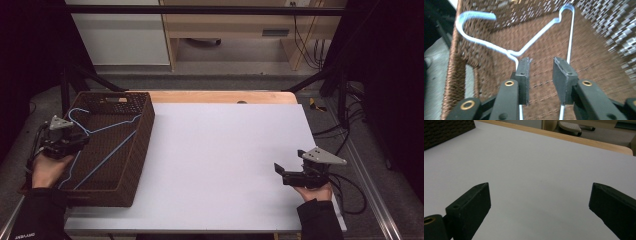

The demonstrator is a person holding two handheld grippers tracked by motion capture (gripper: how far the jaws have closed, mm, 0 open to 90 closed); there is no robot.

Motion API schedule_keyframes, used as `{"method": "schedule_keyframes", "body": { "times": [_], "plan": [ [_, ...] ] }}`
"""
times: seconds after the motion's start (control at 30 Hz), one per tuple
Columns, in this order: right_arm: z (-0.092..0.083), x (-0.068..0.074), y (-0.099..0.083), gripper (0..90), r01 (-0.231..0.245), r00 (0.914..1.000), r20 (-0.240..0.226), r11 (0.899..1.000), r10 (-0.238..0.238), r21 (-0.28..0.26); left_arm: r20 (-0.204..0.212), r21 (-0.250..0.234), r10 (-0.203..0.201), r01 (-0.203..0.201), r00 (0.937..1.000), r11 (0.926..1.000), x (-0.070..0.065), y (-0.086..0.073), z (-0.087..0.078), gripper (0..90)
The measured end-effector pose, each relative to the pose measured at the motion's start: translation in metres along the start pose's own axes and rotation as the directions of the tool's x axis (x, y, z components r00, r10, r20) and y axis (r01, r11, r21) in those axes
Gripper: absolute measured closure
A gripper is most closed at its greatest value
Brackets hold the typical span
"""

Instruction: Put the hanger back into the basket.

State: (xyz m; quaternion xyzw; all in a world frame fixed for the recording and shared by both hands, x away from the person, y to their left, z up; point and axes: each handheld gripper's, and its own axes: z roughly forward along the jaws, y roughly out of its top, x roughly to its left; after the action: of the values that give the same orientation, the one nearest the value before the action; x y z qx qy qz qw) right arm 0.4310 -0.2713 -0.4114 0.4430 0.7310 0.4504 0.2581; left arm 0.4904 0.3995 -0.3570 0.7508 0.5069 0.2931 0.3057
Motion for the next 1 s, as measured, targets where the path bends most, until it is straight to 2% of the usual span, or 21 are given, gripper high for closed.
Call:
{"method": "schedule_keyframes", "body": {
  "times": [0.03, 0.1, 0.17, 0.23, 0.3, 0.37, 0.43, 0.47, 0.5, 0.53, 0.6, 0.63, 0.67, 0.7, 0.73, 0.8, 0.83, 0.87, 0.9, 0.97, 1.0],
  "plan": [
    [0.0, 0.0, 0.0, 4.4, 0.002, 1.0, 0.001, 1.0, -0.002, -0.003, 0.024, -0.042, 0.004, -0.003, 0.9997, 0.9991, -0.008, 0.001, -0.006, 56.9],
    [-0.001, 0.0, 0.0, 4.4, 0.0, 1.0, 0.0, 1.0, 0.0, -0.005, 0.026, -0.054, 0.005, -0.004, 0.9996, 0.9985, -0.012, 0.002, -0.009, 54.5],
    [-0.001, 0.0, 0.0, 4.4, 0.001, 1.0, -0.002, 1.0, -0.001, -0.005, 0.049, -0.088, 0.008, -0.004, 0.9988, 0.9961, -0.02, 0.003, -0.014, 45.7],
    [-0.001, 0.0, 0.0, 4.4, -0.001, 1.0, -0.002, 1.0, 0.001, -0.007, 0.096, -0.138, 0.006, 0.007, 0.9954, 0.9905, -0.032, 0.004, -0.022, 39.6],
    [-0.001, 0.0, 0.0, 4.4, -0.002, 1.0, -0.001, 1.0, 0.002, -0.008, 0.108, -0.148, 0.011, 0.005, 0.994, 0.9889, -0.035, 0.004, -0.024, 36.5],
    [-0.002, 0.0, 0.001, 4.4, 0.001, 1.0, -0.001, 1.0, -0.001, -0.011, 0.142, -0.184, 0.005, 0.022, 0.9899, 0.9826, -0.045, 0.004, -0.03, 31.1],
    [-0.002, 0.0, 0.001, 4.4, -0.002, 1.0, -0.005, 1.0, 0.002, -0.013, 0.149, -0.195, 0.007, 0.023, 0.9888, 0.9806, -0.049, 0.004, -0.031, 27.3],
    [-0.002, 0.0, 0.001, 4.4, -0.002, 1.0, -0.005, 1.0, 0.002, -0.013, 0.152, -0.206, 0.009, 0.023, 0.9883, 0.9783, -0.053, 0.004, -0.032, 27.3],
    [-0.002, 0.001, 0.001, 4.4, 0.0, 1.0, -0.004, 1.0, 0.0, -0.014, 0.168, -0.216, 0.016, 0.021, 0.9856, 0.9761, -0.062, 0.003, -0.034, 22.7],
    [-0.002, 0.001, 0.001, 4.4, 0.0, 1.0, -0.004, 1.0, 0.0, -0.014, 0.168, -0.216, 0.016, 0.021, 0.9856, 0.9761, -0.062, 0.003, -0.034, 20.8],
    [-0.003, 0.001, 0.001, 4.3, -0.001, 1.0, -0.009, 1.0, 0.001, -0.017, 0.182, -0.227, 0.016, 0.026, 0.9832, 0.9736, -0.071, 0.003, -0.034, 18.3],
    [-0.003, 0.0, 0.001, 4.2, 0.001, 1.0, -0.009, 1.0, -0.001, -0.021, 0.211, -0.251, 0.013, 0.042, 0.9774, 0.9671, -0.082, 0.002, -0.035, 15.6],
    [-0.003, 0.0, 0.001, 4.2, 0.001, 1.0, -0.009, 1.0, -0.001, -0.021, 0.211, -0.251, 0.013, 0.042, 0.9774, 0.9671, -0.082, 0.002, -0.035, 14.3],
    [-0.004, 0.0, 0.002, 4.1, 0.0, 0.9999, -0.013, 1.0, 0.0, -0.027, 0.22, -0.27, 0.03, 0.031, 0.975, 0.9624, -0.094, 0.001, -0.037, 13.7],
    [-0.004, 0.0, 0.002, 4.1, 0.0, 0.9999, -0.013, 1.0, 0.0, -0.027, 0.22, -0.27, 0.03, 0.031, 0.975, 0.9624, -0.094, 0.001, -0.037, 13.0],
    [-0.005, 0.0, 0.002, 4.1, 0.003, 0.9999, -0.014, 0.999, -0.003, -0.035, 0.25, -0.288, 0.063, 0.012, 0.9661, 0.9577, -0.112, -0.001, -0.038, 12.4],
    [-0.005, 0.0, 0.002, 4.1, 0.003, 0.9999, -0.014, 0.999, -0.003, -0.035, 0.25, -0.288, 0.063, 0.012, 0.9661, 0.9577, -0.112, -0.001, -0.038, 12.3],
    [-0.005, 0.001, 0.002, 4.0, -0.001, 0.9999, -0.015, 0.999, 0.0, -0.034, 0.263, -0.29, 0.074, 0.005, 0.9621, 0.9572, -0.118, -0.002, -0.038, 12.3],
    [-0.006, 0.001, 0.002, 3.9, -0.003, 0.9998, -0.018, 0.999, 0.002, -0.039, 0.281, -0.296, 0.095, -0.009, 0.955, 0.9552, -0.129, -0.003, -0.038, 12.1],
    [-0.006, 0.001, 0.002, 3.8, -0.002, 0.9998, -0.019, 0.999, 0.001, -0.043, 0.286, -0.3, 0.1, -0.009, 0.9529, 0.9538, -0.134, -0.004, -0.038, 11.9],
    [-0.006, 0.001, 0.002, 3.6, 0.001, 0.9998, -0.02, 0.999, -0.002, -0.045, 0.302, -0.308, 0.102, -0.004, 0.948, 0.9513, -0.141, -0.007, -0.037, 11.9]
  ]
}}
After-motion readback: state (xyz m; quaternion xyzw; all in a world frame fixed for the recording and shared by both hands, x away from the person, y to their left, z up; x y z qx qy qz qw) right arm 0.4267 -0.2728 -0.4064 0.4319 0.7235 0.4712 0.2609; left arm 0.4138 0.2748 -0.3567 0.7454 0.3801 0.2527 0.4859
